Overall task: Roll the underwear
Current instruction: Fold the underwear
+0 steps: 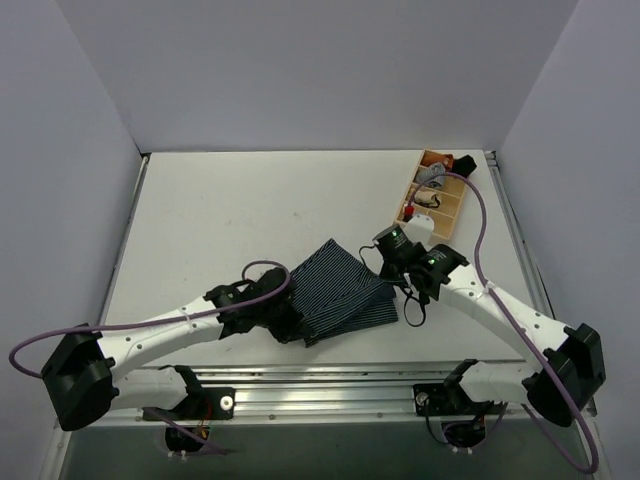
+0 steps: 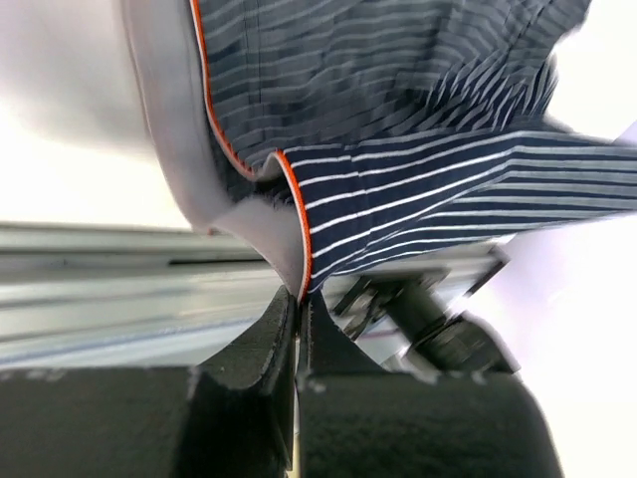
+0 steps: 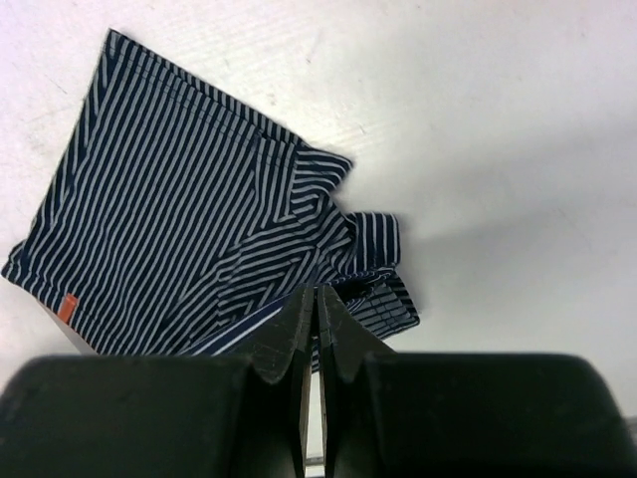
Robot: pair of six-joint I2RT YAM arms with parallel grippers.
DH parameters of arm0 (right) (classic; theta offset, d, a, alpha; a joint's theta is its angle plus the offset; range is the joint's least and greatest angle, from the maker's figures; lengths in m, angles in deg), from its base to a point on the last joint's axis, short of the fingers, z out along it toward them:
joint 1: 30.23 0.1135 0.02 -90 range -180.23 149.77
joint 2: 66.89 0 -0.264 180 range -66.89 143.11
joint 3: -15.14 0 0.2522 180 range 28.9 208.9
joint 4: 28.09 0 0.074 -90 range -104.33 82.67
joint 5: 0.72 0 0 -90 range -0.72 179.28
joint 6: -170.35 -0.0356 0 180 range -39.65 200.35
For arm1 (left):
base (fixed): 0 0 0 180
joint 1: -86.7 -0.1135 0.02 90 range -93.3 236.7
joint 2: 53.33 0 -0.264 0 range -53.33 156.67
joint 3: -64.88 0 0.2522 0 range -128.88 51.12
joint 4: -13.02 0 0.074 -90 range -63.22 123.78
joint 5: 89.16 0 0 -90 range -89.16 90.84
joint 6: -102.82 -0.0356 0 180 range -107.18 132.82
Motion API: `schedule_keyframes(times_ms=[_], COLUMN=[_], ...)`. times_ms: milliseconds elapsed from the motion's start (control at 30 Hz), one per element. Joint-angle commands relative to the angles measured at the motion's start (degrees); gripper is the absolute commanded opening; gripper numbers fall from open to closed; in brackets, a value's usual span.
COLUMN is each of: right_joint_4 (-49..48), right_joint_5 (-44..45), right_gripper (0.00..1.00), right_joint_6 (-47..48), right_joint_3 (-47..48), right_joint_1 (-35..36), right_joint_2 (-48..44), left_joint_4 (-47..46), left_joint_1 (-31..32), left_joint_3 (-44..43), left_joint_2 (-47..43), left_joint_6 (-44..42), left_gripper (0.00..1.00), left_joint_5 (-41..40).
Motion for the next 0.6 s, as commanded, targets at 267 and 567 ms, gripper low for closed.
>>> schedule_keyframes(times_ms=[267,567], right_joint_4=[-3.27,-5.65], right_joint_5=[2.53,-1.59], right_gripper=[0.00,0.00], right_joint_6=[8.10,12.57], right_joint_3=[14.56,22.58], right_joint_1=[0.02,-0.77], right_joint_2=[12.89,25.11], left_joint_4=[7.58,4.41], left_joint_1=[-12.71,-22.20], left_joint_3=[-6.92,-4.55], left_joint_2=[3.06,5.78], left_joint_6=[-7.14,-10.73], left_gripper=[0.02,0.02], left_joint_5=[4.64,10.00])
